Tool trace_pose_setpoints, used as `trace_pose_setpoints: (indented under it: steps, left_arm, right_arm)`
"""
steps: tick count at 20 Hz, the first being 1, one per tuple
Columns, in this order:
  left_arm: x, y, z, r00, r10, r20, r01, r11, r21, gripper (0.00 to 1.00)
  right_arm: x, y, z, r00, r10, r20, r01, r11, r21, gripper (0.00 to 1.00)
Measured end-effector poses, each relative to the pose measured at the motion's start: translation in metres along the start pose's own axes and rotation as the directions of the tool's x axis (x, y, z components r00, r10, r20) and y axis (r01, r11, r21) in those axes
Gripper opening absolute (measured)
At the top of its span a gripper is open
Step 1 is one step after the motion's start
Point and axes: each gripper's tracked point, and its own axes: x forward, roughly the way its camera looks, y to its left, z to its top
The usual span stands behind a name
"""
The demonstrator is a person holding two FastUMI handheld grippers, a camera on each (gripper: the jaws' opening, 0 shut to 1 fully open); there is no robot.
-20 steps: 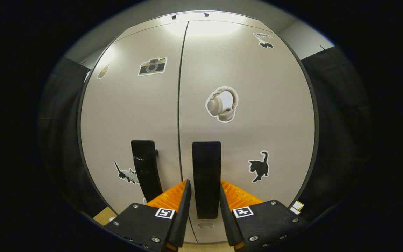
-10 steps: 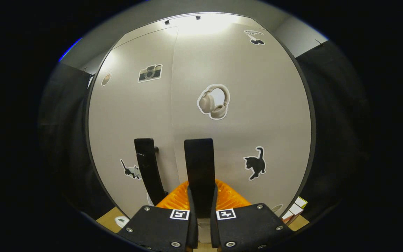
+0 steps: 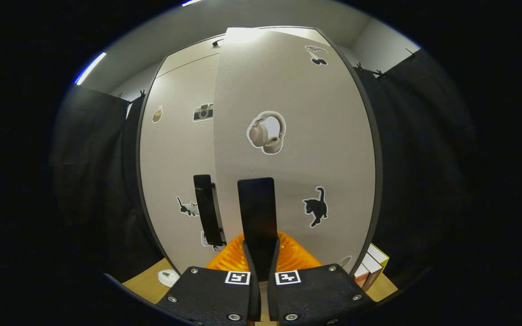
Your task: Open the right door of the double-door shoe cabinet with the right hand, and open the left door with the left hand.
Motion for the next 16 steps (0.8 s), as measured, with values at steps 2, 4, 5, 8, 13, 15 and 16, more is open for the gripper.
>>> trace_pose_setpoints:
  steps: [2,4,5,8,13,15,16]
  left_arm:
    - [-0.005,-0.009,-0.001,1.000,-0.011,-0.005,0.011,1.000,-0.005,0.96]
    - [-0.009,-0.018,-0.002,1.000,-0.025,-0.010,0.025,1.000,-0.010,0.96]
    - [-0.012,-0.021,0.000,1.000,-0.027,-0.010,0.027,1.000,-0.011,0.96]
    - [-0.014,-0.029,0.000,0.999,-0.034,-0.007,0.034,0.999,-0.016,0.96]
    - [-0.015,-0.037,-0.002,0.999,-0.042,-0.012,0.042,0.999,-0.008,0.96]
    - [-0.014,-0.040,0.000,0.999,-0.047,-0.009,0.047,0.999,-0.011,0.96]
    - [-0.015,-0.040,0.001,0.999,-0.044,-0.005,0.043,0.999,-0.011,0.97]
  right_arm:
    - [-0.008,-0.004,0.001,1.000,0.004,0.004,-0.004,1.000,-0.005,0.06]
    - [-0.014,-0.009,0.002,1.000,0.002,0.007,-0.002,1.000,-0.008,0.06]
    - [-0.017,-0.011,0.003,1.000,0.001,0.011,-0.001,1.000,-0.011,0.06]
    - [-0.025,-0.017,0.004,1.000,0.003,0.017,-0.003,1.000,-0.007,0.05]
    - [-0.035,-0.028,0.006,1.000,-0.012,0.023,0.012,1.000,-0.007,0.05]
    - [-0.038,-0.031,0.007,0.999,-0.018,0.027,0.017,1.000,0.011,0.05]
    - [-0.040,-0.032,0.007,0.999,-0.022,0.028,0.022,1.000,0.019,0.05]
